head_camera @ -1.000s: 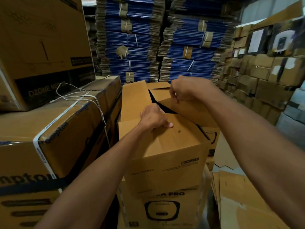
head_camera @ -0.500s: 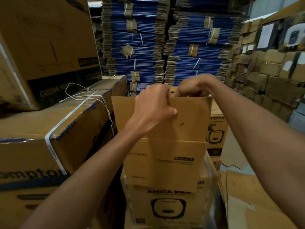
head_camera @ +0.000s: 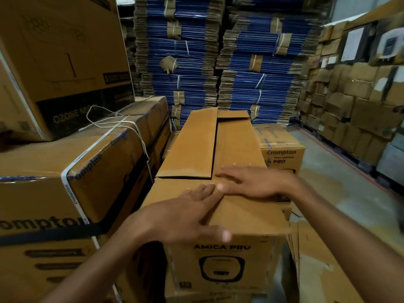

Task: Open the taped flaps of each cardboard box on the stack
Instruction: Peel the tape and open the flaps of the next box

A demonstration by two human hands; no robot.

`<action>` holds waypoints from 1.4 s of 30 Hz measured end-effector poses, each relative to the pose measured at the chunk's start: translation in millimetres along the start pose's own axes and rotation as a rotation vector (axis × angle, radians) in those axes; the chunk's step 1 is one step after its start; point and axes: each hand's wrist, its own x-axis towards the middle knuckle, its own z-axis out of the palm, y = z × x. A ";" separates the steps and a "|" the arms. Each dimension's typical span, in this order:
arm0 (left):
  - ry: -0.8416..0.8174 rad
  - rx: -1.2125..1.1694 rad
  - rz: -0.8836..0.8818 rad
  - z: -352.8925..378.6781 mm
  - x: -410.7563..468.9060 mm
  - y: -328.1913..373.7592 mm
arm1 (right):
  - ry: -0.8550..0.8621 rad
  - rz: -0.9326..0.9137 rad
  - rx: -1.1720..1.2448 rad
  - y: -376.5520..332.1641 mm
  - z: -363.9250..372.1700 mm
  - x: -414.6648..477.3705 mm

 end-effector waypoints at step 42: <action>0.269 0.057 -0.172 -36.5 77.2 -104.0 | 0.598 0.383 -0.139 88.4 41.7 -47.8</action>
